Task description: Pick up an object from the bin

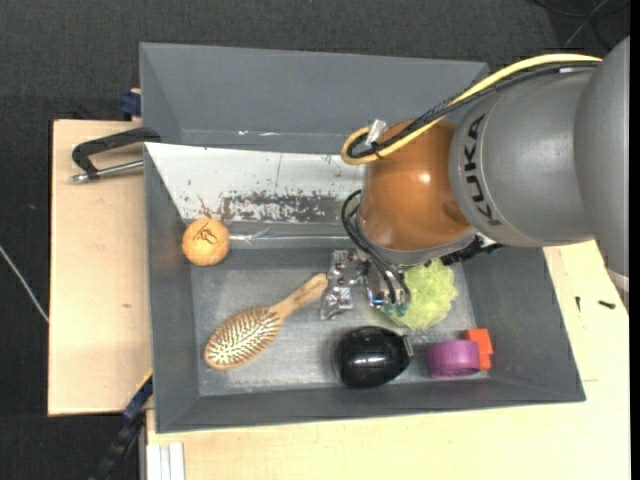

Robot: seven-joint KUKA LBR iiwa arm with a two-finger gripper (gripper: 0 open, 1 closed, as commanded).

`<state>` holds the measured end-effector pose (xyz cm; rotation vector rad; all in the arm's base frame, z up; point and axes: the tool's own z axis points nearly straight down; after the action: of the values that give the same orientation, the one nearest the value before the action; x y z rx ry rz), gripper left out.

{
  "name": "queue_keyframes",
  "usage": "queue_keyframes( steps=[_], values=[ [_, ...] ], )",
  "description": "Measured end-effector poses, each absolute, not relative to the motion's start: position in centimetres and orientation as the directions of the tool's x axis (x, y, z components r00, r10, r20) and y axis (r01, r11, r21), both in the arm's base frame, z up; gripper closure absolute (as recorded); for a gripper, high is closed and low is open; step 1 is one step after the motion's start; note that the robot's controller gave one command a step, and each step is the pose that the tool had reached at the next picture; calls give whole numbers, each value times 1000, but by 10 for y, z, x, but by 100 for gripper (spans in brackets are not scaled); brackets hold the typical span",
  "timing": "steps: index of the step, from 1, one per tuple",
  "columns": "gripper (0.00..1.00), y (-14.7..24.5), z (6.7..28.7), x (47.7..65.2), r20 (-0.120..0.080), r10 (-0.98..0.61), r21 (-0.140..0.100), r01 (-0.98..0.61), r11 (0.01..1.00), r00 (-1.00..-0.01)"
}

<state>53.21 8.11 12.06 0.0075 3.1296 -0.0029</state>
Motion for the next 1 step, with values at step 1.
queue_keyframes(
  steps=[1],
  values=[
    [100,135,112,532,-4,-2,2,-2,1000,-1000]
  ],
)
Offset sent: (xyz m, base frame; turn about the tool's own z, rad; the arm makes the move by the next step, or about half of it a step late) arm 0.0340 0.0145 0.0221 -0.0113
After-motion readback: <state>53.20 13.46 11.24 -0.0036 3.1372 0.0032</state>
